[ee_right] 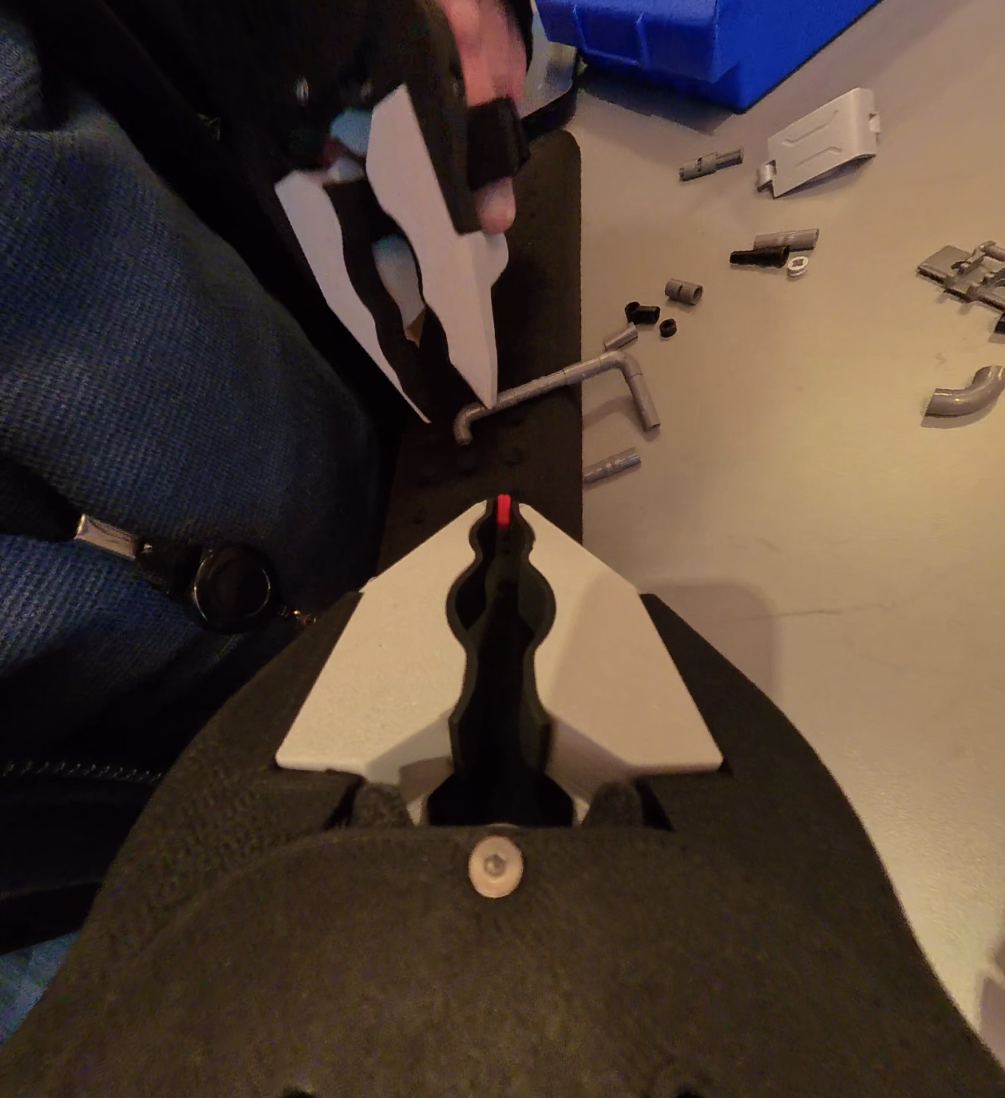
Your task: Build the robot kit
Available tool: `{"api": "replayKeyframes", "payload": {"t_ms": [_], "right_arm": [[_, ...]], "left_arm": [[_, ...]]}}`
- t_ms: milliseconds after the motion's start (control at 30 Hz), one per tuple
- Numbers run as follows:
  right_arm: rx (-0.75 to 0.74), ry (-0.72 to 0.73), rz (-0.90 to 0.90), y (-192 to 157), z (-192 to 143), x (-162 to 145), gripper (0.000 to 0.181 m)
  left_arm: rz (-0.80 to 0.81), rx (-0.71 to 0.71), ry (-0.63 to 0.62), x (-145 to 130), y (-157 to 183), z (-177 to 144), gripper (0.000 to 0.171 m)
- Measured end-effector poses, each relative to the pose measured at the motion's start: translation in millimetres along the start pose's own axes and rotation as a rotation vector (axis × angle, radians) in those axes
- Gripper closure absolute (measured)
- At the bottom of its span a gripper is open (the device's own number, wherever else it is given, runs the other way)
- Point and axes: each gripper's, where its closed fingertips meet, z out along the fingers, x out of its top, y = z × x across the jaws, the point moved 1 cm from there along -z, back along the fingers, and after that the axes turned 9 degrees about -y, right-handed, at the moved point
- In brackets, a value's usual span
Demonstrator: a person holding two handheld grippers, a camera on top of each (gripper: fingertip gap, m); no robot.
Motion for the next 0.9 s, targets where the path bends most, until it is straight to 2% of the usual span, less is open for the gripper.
{"api": "replayKeyframes", "payload": {"t_ms": [67, 167, 300, 467, 567, 700, 833, 900], "right_arm": [[-0.003, 0.0, -0.003, 0, 0, 0, 0.18], [-0.009, 0.004, -0.01, -1, 0, 1, 0.181], [-0.01, 0.009, -0.014, -2, 0, 2, 0.181], [-0.012, 0.016, -0.022, -4, 1, 3, 0.18], [-0.021, 0.03, -0.023, -4, -1, 4, 0.18], [-0.042, 0.034, -0.024, -3, 0, 5, 0.18], [-0.067, 0.041, -0.027, -2, 1, 7, 0.18], [-0.075, 0.043, -0.03, -3, 3, 9, 0.18]], "left_arm": [[0.068, 0.098, -0.057, -6, -2, 8, 0.142], [0.097, 0.154, -0.061, -3, -5, 9, 0.14], [0.088, 0.136, -0.064, -7, -3, 6, 0.153], [0.055, 0.151, -0.08, -17, -7, -18, 0.147], [0.023, 0.173, -0.113, -33, -17, -28, 0.144], [-0.197, 0.153, -0.127, -64, -41, -30, 0.131], [-0.391, 0.123, -0.136, -82, -56, -22, 0.137], [-0.476, 0.021, -0.112, -78, -50, -13, 0.142]]}}
